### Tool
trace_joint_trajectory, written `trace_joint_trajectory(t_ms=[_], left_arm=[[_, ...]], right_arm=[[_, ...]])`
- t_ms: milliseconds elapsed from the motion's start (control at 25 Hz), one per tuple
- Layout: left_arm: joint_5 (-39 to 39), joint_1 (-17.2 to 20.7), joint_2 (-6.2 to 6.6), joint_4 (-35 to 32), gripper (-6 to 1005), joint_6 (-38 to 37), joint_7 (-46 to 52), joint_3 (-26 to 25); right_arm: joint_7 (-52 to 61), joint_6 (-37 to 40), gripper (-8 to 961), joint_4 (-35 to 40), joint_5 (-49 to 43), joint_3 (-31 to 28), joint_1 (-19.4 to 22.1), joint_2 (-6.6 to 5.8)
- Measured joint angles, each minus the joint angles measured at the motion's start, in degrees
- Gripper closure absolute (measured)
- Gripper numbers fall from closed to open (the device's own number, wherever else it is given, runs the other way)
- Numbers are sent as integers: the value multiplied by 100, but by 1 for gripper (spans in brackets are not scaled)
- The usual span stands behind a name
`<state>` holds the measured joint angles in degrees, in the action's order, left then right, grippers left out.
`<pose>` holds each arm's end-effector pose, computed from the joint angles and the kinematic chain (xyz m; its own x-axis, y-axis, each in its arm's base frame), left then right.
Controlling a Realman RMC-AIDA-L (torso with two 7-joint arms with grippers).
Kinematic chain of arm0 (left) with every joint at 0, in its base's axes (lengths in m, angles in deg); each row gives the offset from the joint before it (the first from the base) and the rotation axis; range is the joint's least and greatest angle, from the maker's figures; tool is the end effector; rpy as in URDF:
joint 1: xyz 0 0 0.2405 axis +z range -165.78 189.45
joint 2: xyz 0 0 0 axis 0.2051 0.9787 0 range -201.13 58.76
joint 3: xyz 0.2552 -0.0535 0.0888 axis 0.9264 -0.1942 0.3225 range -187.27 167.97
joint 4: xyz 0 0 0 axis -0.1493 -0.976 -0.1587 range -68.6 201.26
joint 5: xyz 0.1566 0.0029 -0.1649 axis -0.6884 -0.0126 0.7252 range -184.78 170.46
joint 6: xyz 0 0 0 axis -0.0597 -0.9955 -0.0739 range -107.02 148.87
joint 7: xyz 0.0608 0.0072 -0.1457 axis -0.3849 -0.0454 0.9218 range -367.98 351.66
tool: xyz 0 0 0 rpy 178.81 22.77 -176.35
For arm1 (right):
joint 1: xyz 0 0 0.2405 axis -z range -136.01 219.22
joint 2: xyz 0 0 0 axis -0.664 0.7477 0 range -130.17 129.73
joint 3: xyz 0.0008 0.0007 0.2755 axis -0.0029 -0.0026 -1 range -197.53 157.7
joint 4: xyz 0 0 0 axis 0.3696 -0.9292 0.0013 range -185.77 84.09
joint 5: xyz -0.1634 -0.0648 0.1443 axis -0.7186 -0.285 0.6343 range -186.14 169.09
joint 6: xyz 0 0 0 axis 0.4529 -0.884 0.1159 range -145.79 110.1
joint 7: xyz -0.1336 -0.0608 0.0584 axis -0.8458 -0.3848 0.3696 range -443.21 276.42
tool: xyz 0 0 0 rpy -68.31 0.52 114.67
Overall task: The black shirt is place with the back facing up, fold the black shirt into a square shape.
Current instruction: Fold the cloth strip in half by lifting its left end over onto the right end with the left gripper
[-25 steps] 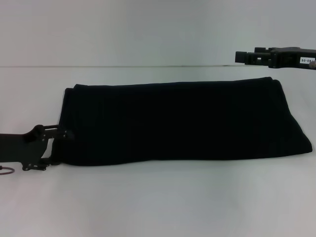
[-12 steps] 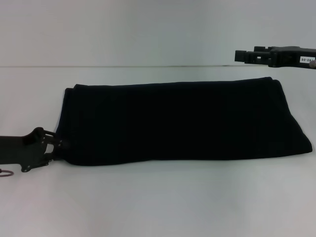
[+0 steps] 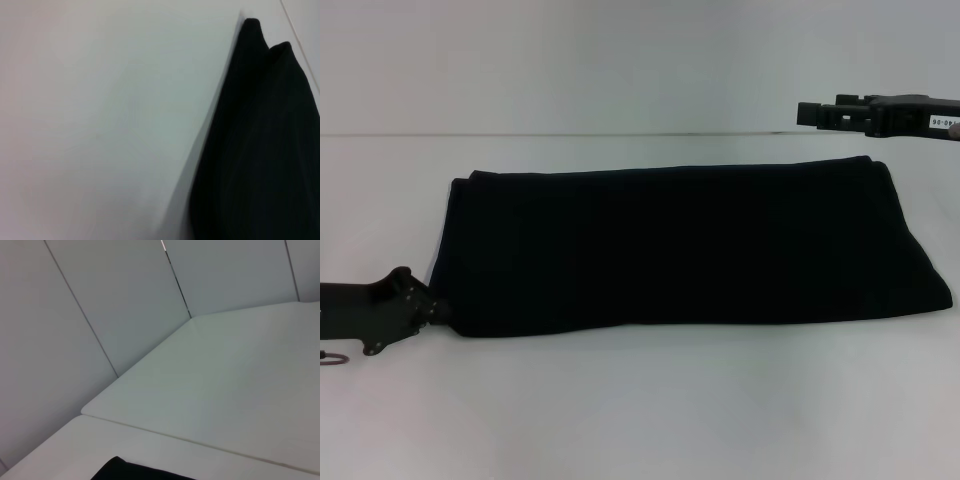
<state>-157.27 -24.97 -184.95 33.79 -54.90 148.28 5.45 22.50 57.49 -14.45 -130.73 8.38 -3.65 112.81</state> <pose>-0.3729 0.3812 0.0196 -0.3642 0.8190 0.4434 0.9285 0.3566 0.1039 0.2428 0.4693 0.0486 0.6112 -0.5181 -0.5983 -0.7463 -0.6291 -0.2177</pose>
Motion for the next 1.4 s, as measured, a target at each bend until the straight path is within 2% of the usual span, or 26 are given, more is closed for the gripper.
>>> trace_joint_trajectory(t_ms=[40,120,320,600,880,1160,1280,1400], left_arm=[[0,20,-2,-8,776,-12,-39,-2],[-1,62,-9,-30,966,-29,-171,-20],[12,191,-36,-181,966,-59,-913,-48],[16,408,-44,-571,966,-65,-2066,-23],[-52,793,15,-1381,966,-353,-2627,1],[-528,1075,111,-2103,967,-560,-2824,-57],[-641,1123,128,-2213,967,-579,-2870,-60],[-668,1106,132,-2252,967,-604,-2874,-54]], right_arm=[[-1,0,37,0,1,0,7,3],[-6,0,36,-2,2,0,14,11],[-82,-14,36,-34,4,-3,17,44],[-135,-56,35,-63,211,-11,7,159],[-262,-423,36,-92,361,0,-16,404],[-375,-720,35,-153,445,0,-80,626],[-527,-749,35,-295,543,0,-101,649],[-637,-759,36,-373,636,0,-112,620]])
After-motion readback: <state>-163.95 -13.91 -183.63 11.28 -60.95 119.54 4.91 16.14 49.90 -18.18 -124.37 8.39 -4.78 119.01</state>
